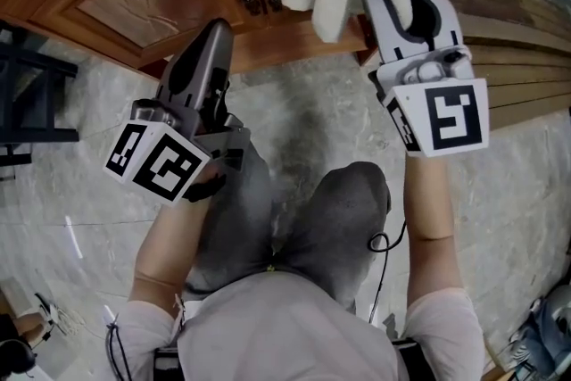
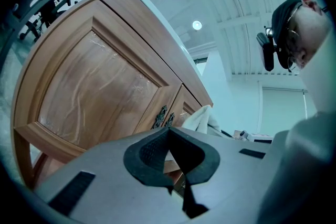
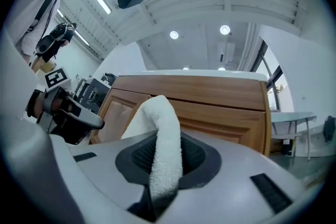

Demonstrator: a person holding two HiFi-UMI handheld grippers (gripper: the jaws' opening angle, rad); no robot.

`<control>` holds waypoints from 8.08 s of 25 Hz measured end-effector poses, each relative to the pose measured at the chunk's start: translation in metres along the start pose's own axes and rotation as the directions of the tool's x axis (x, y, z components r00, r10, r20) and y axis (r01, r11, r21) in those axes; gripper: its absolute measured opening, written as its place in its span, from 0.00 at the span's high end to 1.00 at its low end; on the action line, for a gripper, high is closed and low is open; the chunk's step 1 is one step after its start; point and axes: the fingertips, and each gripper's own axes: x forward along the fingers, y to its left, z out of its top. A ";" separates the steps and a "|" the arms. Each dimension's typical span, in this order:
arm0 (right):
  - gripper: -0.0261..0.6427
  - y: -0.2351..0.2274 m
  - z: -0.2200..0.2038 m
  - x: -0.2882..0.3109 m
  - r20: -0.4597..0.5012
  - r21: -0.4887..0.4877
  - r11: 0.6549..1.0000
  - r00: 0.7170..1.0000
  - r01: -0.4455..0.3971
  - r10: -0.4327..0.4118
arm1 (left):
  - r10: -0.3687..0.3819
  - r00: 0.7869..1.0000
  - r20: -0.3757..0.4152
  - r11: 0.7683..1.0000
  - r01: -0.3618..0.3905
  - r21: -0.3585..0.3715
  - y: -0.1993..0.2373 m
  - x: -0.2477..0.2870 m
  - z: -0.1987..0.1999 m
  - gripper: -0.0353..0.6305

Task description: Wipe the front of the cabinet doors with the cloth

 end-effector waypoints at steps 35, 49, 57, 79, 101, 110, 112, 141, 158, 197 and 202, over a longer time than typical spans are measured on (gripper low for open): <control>0.84 -0.043 -0.066 0.011 -0.086 -0.037 0.994 0.990 0.104 -0.107 | 0.017 1.000 -0.013 1.000 -0.017 -0.007 0.008 0.001 -0.023 0.92; 0.84 -0.102 -0.092 -0.019 -0.126 -0.055 0.972 0.964 0.231 -0.236 | 0.025 0.999 -0.027 1.000 -0.025 -0.014 0.013 0.008 -0.035 0.92; 0.84 -0.086 -0.092 -0.024 -0.123 -0.029 0.979 0.971 0.201 -0.203 | 0.029 0.999 -0.031 0.999 -0.029 -0.013 0.016 0.008 -0.039 0.92; 0.84 0.072 -0.116 0.025 -0.107 -0.042 0.992 0.987 -0.122 0.116 | 0.053 0.999 -0.010 0.999 -0.053 -0.004 0.037 -0.020 -0.031 0.92; 0.84 -0.002 -0.152 0.006 -0.164 -0.009 0.999 0.985 0.047 -0.048 | 0.064 0.998 -0.023 0.998 -0.064 0.004 0.043 -0.011 -0.041 0.92; 0.84 -0.036 -0.156 -0.010 -0.179 -0.027 0.992 0.976 0.119 -0.122 | 0.046 0.998 -0.045 0.999 -0.047 -0.023 0.040 0.001 -0.055 0.92; 0.84 -0.046 -0.159 -0.015 -0.186 -0.031 0.989 0.972 0.142 -0.145 | 0.040 0.998 -0.048 0.999 -0.041 -0.026 0.039 0.003 -0.057 0.92; 0.84 -0.088 -0.172 -0.044 -0.225 -0.084 0.943 0.916 0.321 -0.332 | -0.032 0.991 -0.127 0.998 0.025 -0.057 0.072 0.034 -0.084 0.92; 0.84 -0.036 -0.115 -0.017 -0.226 0.009 0.972 0.947 0.236 -0.228 | -0.065 0.966 -0.252 0.998 0.062 -0.018 0.014 0.045 -0.066 0.92; 0.84 -0.020 0.220 -0.008 -0.350 0.197 0.965 0.932 0.171 -0.094 | 0.096 0.960 -0.263 0.990 -0.119 -0.074 -0.159 -0.006 0.267 0.92; 0.84 -0.027 0.269 0.001 -0.330 0.191 0.968 0.940 0.160 -0.090 | 0.116 0.967 -0.225 0.990 -0.132 -0.057 -0.179 -0.013 0.324 0.92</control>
